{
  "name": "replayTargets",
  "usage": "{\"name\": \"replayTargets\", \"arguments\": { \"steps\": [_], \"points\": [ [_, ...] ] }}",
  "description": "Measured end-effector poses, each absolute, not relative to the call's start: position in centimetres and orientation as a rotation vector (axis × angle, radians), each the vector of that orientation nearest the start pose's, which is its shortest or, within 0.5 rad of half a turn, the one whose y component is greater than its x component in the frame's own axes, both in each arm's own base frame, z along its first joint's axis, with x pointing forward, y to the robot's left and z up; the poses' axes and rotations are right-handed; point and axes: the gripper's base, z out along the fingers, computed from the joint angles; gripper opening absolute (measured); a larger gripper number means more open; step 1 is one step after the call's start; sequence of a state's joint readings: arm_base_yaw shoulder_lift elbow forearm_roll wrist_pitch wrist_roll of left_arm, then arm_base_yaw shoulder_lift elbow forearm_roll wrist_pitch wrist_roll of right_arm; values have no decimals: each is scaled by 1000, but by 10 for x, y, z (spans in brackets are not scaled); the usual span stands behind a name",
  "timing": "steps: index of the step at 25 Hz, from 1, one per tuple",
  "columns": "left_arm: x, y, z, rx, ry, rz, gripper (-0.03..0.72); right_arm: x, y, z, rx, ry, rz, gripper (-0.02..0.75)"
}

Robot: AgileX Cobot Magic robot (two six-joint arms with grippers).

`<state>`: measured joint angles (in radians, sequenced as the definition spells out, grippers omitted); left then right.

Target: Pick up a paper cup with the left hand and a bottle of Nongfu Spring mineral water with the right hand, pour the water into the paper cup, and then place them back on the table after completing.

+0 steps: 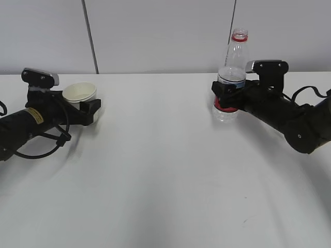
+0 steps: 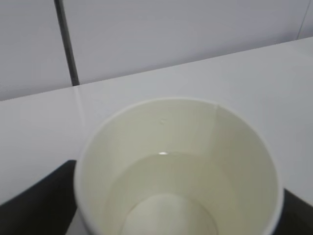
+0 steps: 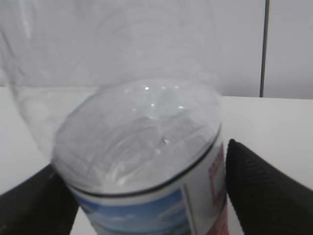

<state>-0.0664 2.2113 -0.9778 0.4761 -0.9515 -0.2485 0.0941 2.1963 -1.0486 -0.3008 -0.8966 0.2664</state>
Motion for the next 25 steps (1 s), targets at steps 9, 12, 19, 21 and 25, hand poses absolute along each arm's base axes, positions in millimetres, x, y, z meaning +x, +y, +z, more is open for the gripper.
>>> {"name": "replayTargets", "arguments": {
  "steps": [9, 12, 19, 21, 25],
  "points": [
    [402, -61, 86, 367, 1781, -365, 589, 415, 60, 104, -182, 1762, 331, 663],
    [402, -61, 86, 367, 1781, -365, 589, 414, 60, 105, -182, 1762, 331, 661],
    [402, -61, 86, 367, 1781, -365, 589, 412, 60, 106, -181, 1757, 334, 661],
    [402, -61, 86, 367, 1781, -365, 589, 409, 60, 107, -181, 1753, 337, 659],
    [402, -61, 86, 367, 1780, -365, 589, 406, 60, 108, -181, 1751, 339, 650]
  ]
}}
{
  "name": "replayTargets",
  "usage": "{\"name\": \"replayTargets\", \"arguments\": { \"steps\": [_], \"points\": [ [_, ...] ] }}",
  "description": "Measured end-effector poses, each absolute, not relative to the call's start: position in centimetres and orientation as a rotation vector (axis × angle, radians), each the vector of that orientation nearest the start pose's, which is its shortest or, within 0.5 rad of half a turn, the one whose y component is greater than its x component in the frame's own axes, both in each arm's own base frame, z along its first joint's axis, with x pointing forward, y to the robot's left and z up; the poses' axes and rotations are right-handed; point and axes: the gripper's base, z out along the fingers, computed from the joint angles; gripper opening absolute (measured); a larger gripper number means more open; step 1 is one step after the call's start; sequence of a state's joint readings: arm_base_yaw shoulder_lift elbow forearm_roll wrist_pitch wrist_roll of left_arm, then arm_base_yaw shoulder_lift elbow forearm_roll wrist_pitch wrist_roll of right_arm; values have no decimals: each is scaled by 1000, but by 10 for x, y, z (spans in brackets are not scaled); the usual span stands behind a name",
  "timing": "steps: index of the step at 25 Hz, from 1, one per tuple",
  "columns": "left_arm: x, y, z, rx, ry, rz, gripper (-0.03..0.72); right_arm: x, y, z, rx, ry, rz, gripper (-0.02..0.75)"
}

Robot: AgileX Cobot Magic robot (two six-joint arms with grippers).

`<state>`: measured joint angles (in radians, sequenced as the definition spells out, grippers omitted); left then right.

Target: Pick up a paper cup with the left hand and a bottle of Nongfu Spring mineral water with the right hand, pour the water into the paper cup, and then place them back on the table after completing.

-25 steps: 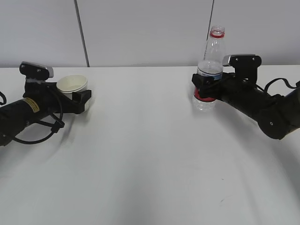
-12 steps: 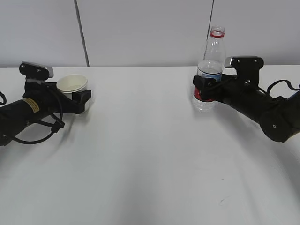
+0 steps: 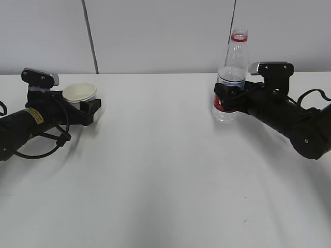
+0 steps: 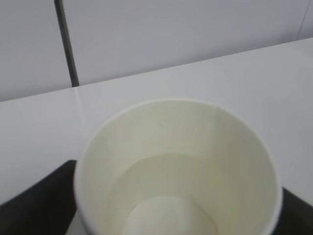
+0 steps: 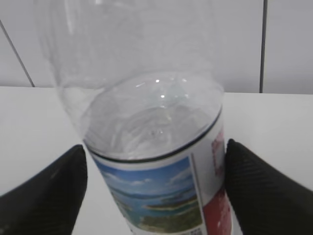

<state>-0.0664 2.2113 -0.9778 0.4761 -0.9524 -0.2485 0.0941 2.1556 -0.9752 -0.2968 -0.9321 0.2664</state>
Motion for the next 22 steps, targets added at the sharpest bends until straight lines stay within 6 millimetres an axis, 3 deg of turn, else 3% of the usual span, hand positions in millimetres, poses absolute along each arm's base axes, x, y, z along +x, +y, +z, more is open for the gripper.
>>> {"name": "replayTargets", "arguments": {
  "steps": [22],
  "points": [
    [396, -59, 85, 344, 1788, -367, 605, 402, 59, 107, -176, 1757, 341, 626]
  ]
}}
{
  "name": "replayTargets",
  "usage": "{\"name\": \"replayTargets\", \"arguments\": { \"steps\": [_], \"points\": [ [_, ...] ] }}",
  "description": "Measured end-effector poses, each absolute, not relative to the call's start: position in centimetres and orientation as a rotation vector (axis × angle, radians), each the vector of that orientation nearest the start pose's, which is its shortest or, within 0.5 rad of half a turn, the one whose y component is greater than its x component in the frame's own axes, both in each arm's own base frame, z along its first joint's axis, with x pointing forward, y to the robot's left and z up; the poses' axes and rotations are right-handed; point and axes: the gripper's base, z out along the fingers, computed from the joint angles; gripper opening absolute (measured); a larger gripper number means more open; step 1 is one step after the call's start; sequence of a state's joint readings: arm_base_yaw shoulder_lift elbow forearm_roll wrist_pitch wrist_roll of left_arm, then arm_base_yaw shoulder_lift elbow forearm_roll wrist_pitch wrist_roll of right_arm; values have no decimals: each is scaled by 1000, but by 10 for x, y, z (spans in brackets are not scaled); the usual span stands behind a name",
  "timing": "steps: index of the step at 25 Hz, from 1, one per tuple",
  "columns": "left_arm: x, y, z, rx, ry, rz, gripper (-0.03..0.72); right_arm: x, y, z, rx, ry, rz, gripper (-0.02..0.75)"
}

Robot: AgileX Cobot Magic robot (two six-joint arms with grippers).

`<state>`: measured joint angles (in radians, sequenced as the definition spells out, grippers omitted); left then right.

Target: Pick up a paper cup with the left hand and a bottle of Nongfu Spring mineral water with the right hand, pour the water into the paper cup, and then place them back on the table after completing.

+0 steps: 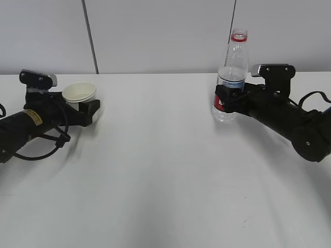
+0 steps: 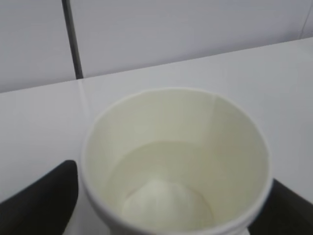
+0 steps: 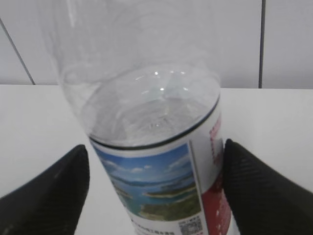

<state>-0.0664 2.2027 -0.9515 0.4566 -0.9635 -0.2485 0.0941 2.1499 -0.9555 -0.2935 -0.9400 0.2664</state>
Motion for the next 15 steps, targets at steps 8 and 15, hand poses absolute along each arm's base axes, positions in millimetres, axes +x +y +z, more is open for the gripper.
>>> {"name": "replayTargets", "arguments": {
  "steps": [8, 15],
  "points": [
    [384, -59, 97, 344, 1764, -377, 596, 402, 59, 107, -172, 1758, 345, 613],
    [372, -58, 95, 329, 1796, -380, 594, 399, 59, 105, -158, 1767, 357, 606]
  ]
}}
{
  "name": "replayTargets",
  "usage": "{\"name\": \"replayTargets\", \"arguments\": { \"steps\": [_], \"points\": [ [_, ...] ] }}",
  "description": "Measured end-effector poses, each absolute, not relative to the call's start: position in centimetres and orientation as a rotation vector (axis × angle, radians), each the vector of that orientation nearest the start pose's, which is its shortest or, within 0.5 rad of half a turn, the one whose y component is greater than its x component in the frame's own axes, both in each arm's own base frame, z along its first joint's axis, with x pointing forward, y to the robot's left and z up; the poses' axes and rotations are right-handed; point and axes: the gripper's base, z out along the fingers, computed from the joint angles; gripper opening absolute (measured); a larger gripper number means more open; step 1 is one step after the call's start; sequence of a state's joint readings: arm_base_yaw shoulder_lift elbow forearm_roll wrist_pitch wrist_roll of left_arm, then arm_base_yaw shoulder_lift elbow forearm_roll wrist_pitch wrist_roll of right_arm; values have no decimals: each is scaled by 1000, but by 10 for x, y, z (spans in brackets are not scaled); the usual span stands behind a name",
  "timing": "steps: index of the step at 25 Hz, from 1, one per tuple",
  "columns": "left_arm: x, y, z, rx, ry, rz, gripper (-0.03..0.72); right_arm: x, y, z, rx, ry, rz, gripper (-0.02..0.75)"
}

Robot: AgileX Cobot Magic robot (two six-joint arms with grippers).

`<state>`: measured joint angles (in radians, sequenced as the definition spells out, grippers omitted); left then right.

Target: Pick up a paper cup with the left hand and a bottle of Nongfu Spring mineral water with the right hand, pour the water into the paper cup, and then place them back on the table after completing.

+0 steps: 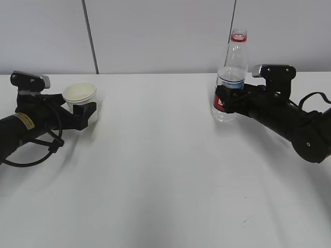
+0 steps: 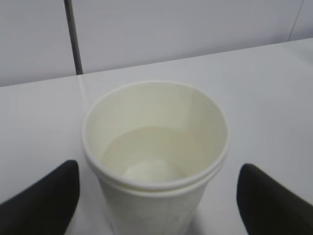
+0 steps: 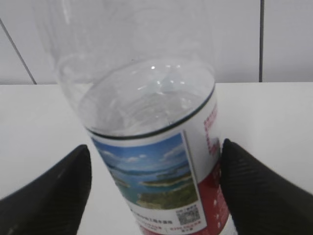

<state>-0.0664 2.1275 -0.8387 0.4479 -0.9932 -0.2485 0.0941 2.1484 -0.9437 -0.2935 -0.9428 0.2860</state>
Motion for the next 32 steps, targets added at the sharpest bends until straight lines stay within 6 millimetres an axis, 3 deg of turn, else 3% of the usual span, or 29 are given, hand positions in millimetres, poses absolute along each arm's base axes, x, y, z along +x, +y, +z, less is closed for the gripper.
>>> {"name": "replayTargets", "arguments": {
  "steps": [18, 23, 32],
  "points": [
    [361, -57, 105, 322, 1794, -376, 592, 363, 55, 98, -95, 1756, 392, 595],
    [360, -57, 105, 353, 1830, -364, 591, 348, 53, 112, -91, 1744, 388, 595],
    [352, -57, 129, 382, 1795, -351, 591, 332, 49, 146, -80, 1683, 363, 595]
  ]
}}
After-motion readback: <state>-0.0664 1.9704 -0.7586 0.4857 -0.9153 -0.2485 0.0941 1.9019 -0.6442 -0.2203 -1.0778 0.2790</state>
